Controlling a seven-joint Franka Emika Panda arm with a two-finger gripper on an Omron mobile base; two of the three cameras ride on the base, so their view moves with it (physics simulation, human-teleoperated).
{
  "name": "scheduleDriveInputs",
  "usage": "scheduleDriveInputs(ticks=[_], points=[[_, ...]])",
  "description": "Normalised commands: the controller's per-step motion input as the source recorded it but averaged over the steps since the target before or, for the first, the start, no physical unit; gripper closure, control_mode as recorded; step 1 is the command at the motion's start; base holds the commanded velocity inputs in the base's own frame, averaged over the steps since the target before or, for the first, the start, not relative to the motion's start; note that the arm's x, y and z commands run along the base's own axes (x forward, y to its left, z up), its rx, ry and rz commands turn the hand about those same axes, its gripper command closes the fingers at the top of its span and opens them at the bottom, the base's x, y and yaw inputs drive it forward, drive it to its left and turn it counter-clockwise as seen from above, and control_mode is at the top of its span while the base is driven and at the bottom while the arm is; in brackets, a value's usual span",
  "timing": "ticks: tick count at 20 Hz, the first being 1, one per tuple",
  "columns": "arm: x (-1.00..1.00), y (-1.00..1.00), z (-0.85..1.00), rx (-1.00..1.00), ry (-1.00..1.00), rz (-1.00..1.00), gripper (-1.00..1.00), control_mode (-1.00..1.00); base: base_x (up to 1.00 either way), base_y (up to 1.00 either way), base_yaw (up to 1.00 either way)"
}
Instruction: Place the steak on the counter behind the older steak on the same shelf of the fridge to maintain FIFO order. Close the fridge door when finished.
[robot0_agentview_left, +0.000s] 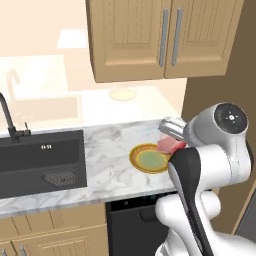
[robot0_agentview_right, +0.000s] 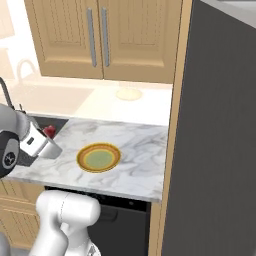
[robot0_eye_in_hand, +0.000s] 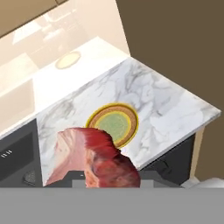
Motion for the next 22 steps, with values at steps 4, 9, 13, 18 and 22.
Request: scheduleDriveInputs(ticks=[4, 9, 13, 18, 22], points=[[0.00, 0.00, 0.00, 0.00, 0.00, 0.00, 1.00, 1.00, -0.58, 0.19, 0.00], [0.00, 0.00, 0.00, 0.00, 0.00, 0.00, 1.00, 1.00, -0.32, 0.55, -0.12], [0.00, 0.00, 0.00, 0.00, 0.00, 0.00, 1.00, 1.00, -0.37, 0.28, -0.47], [0.00, 0.00, 0.00, 0.00, 0.00, 0.00, 1.00, 1.00, -0.36, 0.20, -0.75], [0.00, 0.00, 0.00, 0.00, 0.00, 0.00, 1.00, 1.00, -0.36, 0.13, -0.82]])
